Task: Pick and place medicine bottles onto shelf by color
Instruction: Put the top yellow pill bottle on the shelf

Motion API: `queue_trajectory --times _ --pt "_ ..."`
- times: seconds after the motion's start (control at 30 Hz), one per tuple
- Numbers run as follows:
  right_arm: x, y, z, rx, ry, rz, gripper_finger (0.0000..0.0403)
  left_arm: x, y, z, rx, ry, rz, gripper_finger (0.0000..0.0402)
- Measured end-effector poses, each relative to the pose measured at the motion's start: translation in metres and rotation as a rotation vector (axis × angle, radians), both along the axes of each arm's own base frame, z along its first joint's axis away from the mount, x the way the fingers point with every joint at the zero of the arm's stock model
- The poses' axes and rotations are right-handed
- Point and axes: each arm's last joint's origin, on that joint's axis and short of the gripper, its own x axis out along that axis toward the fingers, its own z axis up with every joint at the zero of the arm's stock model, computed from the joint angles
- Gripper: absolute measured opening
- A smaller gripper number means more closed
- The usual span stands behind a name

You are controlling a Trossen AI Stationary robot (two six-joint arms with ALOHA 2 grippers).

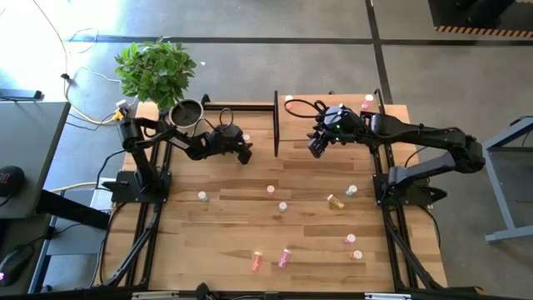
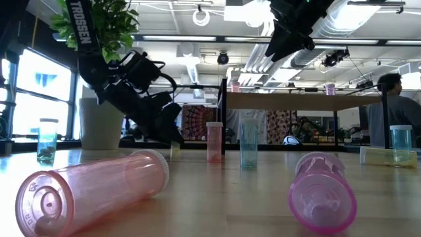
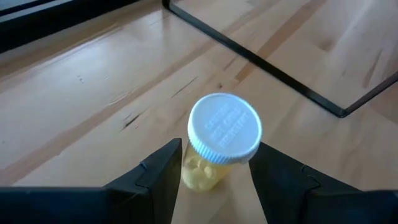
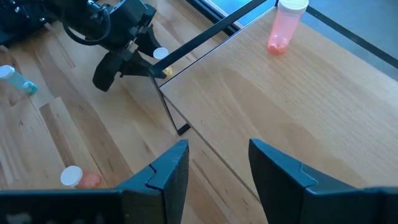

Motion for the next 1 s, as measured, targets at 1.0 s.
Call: queue_trajectory --times 1.0 --pt "-0.0001 0.0000 0.0001 0.000 0.000 0.000 0.0158 -0.0014 0.0008 -0.0007 -0.002 0.007 0.062 0.0104"
